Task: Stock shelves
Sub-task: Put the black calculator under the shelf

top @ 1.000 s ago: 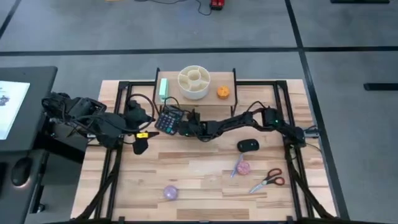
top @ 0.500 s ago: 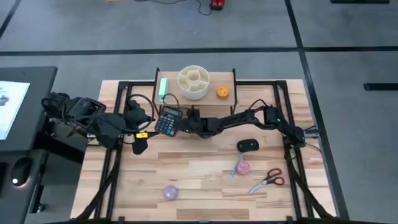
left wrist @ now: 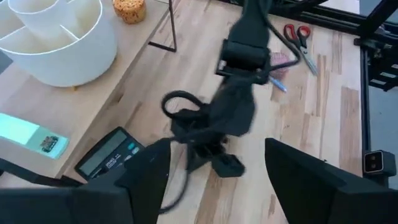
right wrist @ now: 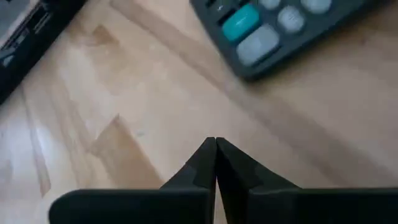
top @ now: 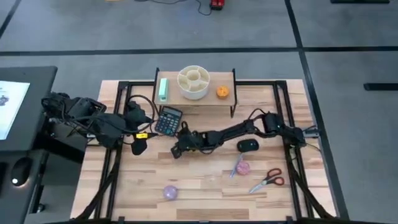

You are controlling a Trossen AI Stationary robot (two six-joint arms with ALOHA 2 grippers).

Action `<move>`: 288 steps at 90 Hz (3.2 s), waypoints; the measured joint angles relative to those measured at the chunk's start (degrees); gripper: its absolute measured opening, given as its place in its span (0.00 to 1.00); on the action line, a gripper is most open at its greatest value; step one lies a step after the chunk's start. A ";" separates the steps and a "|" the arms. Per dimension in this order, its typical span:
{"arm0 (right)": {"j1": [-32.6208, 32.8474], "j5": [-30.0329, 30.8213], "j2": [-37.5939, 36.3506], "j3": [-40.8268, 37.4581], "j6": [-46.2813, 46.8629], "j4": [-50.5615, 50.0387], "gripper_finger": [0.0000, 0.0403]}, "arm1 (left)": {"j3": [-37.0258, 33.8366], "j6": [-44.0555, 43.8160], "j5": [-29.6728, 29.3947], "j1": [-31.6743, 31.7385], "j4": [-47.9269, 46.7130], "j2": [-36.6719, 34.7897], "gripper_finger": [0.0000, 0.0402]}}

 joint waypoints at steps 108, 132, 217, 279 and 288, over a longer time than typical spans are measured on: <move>-5.36 -2.83 1.65 6.76 -12.06 -10.22 0.00 | 0.00 -1.01 -0.41 0.00 0.04 0.00 0.59; -1.85 12.15 0.12 5.92 6.61 -23.03 0.00 | 0.00 -1.01 -0.41 0.00 -0.03 0.00 0.59; -10.85 14.30 0.67 1.27 12.81 -7.43 0.00 | 0.00 -1.04 -0.30 0.00 0.11 0.00 0.59; -6.93 19.88 0.80 1.45 13.95 -8.69 0.00 | 0.00 -1.64 -0.30 0.00 0.09 0.00 0.59; -5.60 19.87 0.80 1.45 13.94 -9.63 0.00 | 0.00 -1.64 -0.29 0.00 0.07 0.00 0.59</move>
